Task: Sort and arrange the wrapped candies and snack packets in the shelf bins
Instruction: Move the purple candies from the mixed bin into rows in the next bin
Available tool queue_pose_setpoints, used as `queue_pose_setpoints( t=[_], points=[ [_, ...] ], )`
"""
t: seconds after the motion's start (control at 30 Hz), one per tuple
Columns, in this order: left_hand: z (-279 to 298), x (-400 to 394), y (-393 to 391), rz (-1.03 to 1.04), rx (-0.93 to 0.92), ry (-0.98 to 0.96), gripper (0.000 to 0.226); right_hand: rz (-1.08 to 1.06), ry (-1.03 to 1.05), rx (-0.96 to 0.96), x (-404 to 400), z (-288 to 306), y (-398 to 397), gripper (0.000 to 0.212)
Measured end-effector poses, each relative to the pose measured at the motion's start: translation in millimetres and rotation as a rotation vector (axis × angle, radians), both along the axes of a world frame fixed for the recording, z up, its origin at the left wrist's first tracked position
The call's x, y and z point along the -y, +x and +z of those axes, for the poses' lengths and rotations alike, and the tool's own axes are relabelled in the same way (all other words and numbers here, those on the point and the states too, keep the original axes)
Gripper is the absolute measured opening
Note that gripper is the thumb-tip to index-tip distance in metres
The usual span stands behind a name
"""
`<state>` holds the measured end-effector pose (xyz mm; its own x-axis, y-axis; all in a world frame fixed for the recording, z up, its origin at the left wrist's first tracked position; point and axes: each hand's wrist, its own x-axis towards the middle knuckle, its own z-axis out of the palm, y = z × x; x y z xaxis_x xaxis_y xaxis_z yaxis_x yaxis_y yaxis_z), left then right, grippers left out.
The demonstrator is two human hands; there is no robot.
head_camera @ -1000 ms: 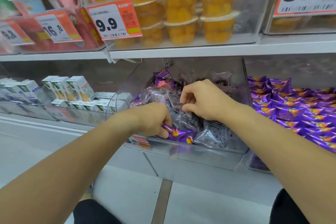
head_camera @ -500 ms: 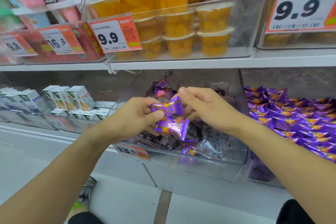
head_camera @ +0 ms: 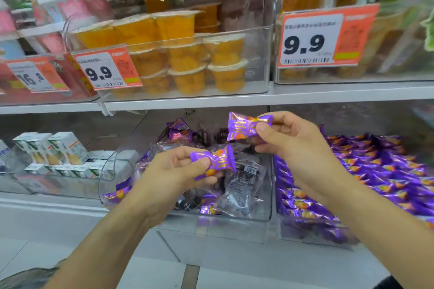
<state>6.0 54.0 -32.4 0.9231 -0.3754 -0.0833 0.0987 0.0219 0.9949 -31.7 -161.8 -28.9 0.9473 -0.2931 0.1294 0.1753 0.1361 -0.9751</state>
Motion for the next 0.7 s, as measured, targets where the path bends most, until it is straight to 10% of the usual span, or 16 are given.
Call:
queue_pose_setpoints(
  t=[0.7],
  points=[
    [12.0,41.6,-28.2,0.005,-0.099,-0.028,0.014,0.206,0.083,-0.218,28.2,6.9,-40.3,0.02]
  ],
)
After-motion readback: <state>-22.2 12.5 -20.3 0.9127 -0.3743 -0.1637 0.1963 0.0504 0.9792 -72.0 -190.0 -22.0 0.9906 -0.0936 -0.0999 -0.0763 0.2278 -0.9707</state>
